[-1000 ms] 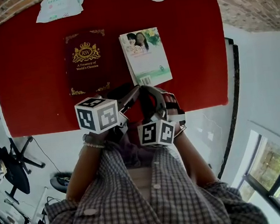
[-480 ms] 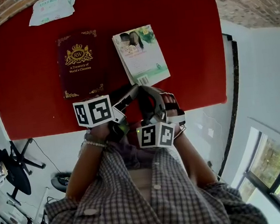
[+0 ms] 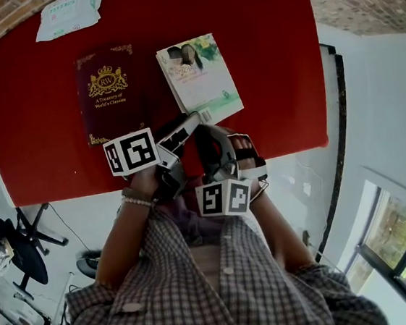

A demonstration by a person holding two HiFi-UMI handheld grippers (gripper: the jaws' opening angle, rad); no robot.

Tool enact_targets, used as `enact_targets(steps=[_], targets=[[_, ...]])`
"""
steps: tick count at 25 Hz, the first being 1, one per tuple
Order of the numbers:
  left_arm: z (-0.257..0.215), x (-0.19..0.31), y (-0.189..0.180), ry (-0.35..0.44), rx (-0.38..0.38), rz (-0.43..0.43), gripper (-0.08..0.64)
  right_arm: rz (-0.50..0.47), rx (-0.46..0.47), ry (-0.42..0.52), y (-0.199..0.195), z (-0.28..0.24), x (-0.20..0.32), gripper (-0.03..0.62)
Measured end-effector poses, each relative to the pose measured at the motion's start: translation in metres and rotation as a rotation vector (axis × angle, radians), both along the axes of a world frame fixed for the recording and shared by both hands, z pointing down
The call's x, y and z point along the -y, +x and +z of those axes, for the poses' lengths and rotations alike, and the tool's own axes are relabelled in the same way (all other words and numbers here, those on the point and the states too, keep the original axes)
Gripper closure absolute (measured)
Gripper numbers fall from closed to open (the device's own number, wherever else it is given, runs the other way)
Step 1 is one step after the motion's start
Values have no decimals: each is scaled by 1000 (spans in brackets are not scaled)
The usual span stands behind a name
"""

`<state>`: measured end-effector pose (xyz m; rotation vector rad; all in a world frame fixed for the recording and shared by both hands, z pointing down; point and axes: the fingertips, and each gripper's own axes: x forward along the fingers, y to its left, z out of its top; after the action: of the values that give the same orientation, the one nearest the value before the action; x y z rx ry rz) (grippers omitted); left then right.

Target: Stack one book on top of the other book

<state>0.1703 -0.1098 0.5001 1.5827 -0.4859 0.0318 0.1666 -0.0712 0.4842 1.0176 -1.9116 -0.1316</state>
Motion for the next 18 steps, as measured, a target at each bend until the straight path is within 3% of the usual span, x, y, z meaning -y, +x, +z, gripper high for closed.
enact_targets(steps=[9,14,18], targets=[[17,2,14,-46,57,9,375,-37,-19,-2,-2,4,-2,551],[24,2,11,-51,92,33,446,-95,-39,-32,-6,12,-7,537],[29,1,10,-71,109,37,476,-105,-39,-45,2,10,-17,565]])
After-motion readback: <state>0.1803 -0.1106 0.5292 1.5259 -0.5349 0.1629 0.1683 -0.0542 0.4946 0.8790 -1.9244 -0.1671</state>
